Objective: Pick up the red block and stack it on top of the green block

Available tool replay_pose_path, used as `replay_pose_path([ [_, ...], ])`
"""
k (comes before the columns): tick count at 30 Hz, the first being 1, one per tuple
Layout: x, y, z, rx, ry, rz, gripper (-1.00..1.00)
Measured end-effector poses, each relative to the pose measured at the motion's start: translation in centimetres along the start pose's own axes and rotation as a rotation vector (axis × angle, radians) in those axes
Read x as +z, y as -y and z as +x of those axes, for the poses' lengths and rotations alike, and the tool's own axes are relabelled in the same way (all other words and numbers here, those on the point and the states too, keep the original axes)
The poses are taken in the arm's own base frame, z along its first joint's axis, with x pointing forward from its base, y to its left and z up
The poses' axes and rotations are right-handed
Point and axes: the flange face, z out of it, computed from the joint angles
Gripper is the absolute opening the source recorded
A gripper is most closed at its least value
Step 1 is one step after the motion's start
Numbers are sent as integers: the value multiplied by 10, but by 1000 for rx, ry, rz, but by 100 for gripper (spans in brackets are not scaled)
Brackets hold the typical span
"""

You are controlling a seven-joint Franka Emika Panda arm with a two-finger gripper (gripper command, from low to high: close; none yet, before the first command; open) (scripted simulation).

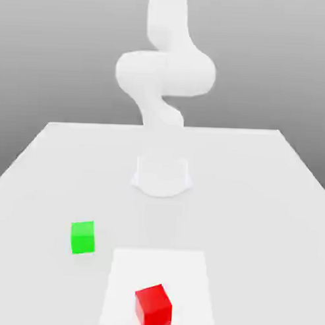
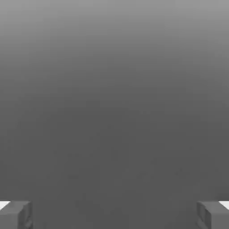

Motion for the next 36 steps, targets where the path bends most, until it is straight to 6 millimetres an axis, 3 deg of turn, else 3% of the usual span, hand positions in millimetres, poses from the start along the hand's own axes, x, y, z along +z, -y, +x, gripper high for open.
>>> replay_pose_path([
  [4,83,-5,-7,-68,74,-98,0],
  [9,178,-26,-26,-148,179,-200,0],
  [15,280,-67,-66,-238,328,-295,0],
  [20,352,-112,-111,-303,466,-350,0],
  [25,409,-158,-165,-357,605,-378,0],
  [29,448,-184,-193,-362,623,-380,0],
  [30,456,-189,-199,-362,623,-381,-100],
  [36,459,-191,-202,-363,624,-381,-100],
])
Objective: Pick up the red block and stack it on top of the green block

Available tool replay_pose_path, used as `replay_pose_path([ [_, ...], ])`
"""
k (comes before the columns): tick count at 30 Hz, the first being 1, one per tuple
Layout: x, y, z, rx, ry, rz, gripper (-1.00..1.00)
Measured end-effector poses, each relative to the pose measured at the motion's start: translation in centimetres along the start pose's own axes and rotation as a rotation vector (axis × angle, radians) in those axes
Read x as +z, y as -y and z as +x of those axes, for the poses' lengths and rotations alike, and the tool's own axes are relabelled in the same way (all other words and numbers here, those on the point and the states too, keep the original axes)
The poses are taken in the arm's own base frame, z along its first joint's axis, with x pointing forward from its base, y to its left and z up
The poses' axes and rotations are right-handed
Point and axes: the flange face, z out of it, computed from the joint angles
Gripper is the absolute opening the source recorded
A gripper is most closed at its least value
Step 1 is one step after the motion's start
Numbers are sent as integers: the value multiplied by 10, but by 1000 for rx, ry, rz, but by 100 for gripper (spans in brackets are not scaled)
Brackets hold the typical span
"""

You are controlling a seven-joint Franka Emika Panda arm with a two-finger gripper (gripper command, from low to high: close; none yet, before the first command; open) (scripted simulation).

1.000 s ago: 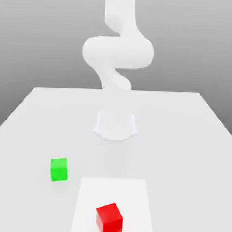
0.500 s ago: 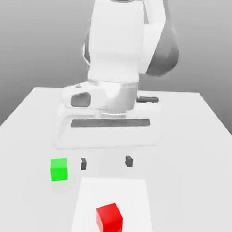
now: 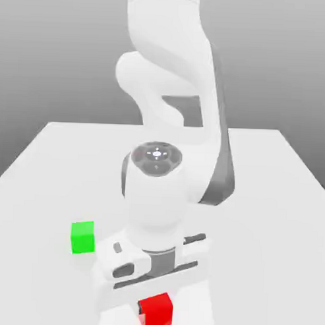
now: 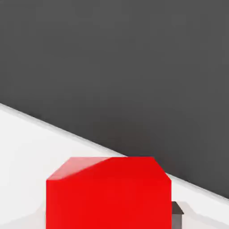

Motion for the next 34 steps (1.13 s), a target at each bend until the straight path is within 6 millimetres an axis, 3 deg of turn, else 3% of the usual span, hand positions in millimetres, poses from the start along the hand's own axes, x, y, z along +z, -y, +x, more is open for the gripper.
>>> replay_pose_path([
  [2,-12,0,1,1,0,0,-100],
  [6,-58,-3,0,12,0,-2,-100],
  [9,-74,-49,-7,182,-13,-36,-100],
  [14,-92,-145,-32,566,-30,-65,-100],
  [18,-101,-184,-66,815,-32,-55,-100],
  [23,-100,-224,-112,1131,-6,-8,-100],
  [31,-42,-228,-119,1178,1,4,-100],
  [32,-37,-227,-119,1173,0,2,100],
  [34,-37,-228,-119,1176,0,2,100],
])
